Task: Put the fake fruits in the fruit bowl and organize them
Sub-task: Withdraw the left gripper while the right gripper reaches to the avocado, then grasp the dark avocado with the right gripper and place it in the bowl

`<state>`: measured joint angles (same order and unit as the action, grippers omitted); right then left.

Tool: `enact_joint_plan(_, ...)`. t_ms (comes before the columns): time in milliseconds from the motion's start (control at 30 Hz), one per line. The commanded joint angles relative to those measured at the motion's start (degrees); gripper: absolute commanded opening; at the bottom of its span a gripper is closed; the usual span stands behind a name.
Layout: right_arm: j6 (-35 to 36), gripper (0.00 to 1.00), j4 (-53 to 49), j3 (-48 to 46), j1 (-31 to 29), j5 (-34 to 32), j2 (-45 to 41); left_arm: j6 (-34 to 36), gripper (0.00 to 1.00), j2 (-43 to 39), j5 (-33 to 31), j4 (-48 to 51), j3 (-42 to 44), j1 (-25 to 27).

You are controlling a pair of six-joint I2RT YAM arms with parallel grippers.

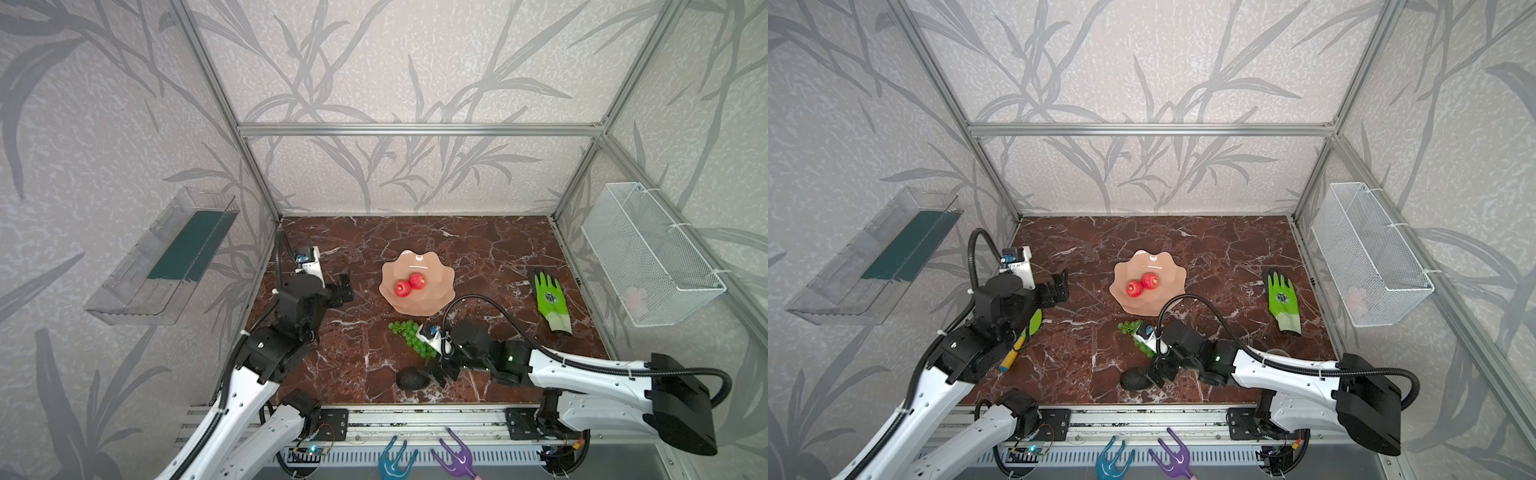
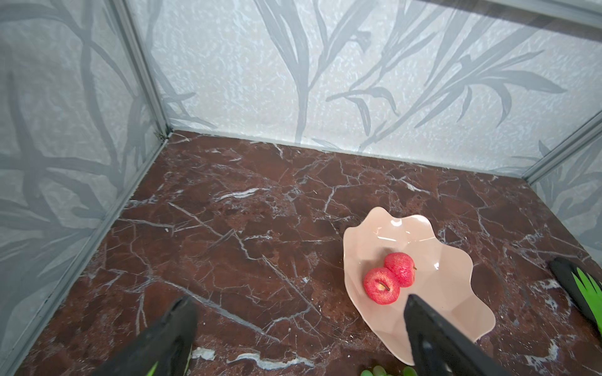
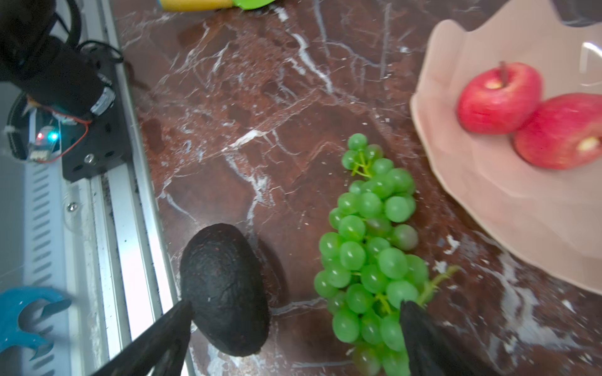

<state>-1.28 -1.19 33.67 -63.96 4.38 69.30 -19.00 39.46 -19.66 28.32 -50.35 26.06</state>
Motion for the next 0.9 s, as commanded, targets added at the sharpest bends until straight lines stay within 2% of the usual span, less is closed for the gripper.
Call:
enact_joint_plan(0, 3.1, 0.98, 1.8, 2.4, -2.2, 1.8, 3.4, 1.1, 1.0, -3.1, -4.7, 2.5, 1.4, -0.3)
enact_joint_plan(333, 3.2, 0.97, 5.0, 4.9, -4.9, 0.9, 13.7, 1.3, 1.0, -4.1, -6.3, 4.5, 1.0, -0.4)
enact_joint_plan(500, 3.0, 0.92, 5.5, 6.4, -5.5, 1.1, 17.8, 1.1, 1.0, -4.3, -7.1, 5.4, 0.8, -0.5)
enact_joint_plan(600, 3.0, 0.86, 5.4, 7.0, -5.8, 0.8, 19.1, 0.9, 1.0, -4.7, -7.2, 5.3, 0.9, -0.5)
enact_joint_plan(867, 1.8, 0.59, 2.2, 7.8, -5.8, -0.9, 17.9, 0.8, 1.0, -5.8, -7.7, 5.6, 1.1, -0.5)
